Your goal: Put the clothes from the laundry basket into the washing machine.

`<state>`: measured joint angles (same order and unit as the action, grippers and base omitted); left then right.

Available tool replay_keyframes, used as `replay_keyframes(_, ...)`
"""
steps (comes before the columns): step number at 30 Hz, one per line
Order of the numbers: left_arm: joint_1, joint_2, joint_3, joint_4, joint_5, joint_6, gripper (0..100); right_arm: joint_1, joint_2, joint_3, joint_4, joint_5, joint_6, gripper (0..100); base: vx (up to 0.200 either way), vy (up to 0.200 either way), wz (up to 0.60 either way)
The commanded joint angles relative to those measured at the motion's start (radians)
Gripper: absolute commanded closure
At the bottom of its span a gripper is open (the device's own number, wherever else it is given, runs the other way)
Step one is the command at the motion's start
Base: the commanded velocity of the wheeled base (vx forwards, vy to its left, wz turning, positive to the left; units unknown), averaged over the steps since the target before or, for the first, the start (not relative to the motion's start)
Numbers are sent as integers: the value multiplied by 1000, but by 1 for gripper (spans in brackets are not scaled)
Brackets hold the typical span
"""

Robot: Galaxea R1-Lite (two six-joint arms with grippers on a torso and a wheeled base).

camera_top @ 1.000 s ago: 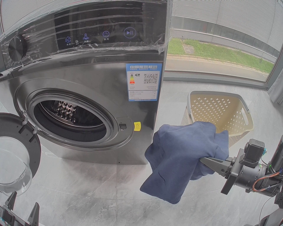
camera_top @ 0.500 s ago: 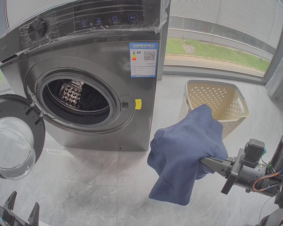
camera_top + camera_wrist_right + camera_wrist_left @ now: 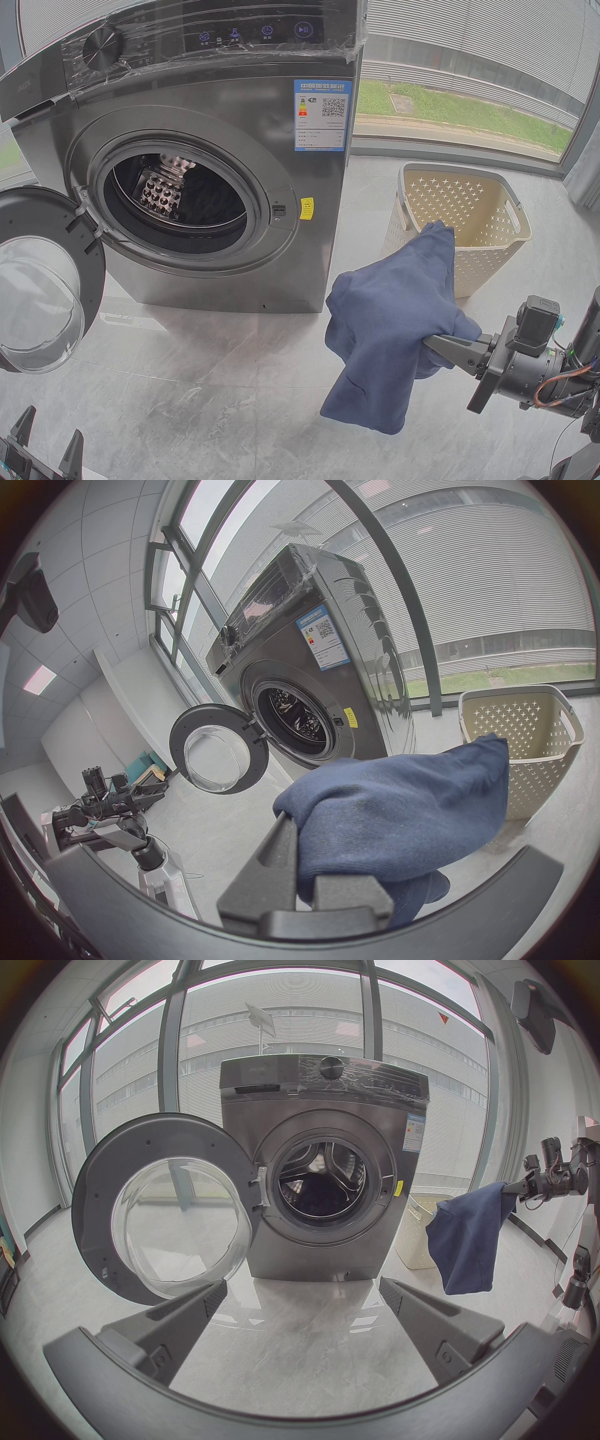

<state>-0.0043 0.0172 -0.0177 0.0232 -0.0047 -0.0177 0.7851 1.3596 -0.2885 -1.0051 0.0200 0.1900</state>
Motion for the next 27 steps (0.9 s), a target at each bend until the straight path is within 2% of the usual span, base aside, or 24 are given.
replay_keyframes(1,0,-14,8,0,0,1,0,0,9,2,-1,1,0,100,0,200,0)
replay_keyframes(6,0,-14,8,0,0,1,0,0,10,0,-1,3,0,100,0,200,0)
replay_keyframes(16,0,-14,8,0,0,1,0,0,9,-1,-10,0,0,100,0,0,0)
replay_keyframes(22,0,-14,8,0,0,-1,0,-4,10,-8,-9,-2,0,100,-200,0,0)
replay_keyframes(27,0,-14,8,0,0,-1,0,-10,10,-11,-6,-3,0,100,0,0,0)
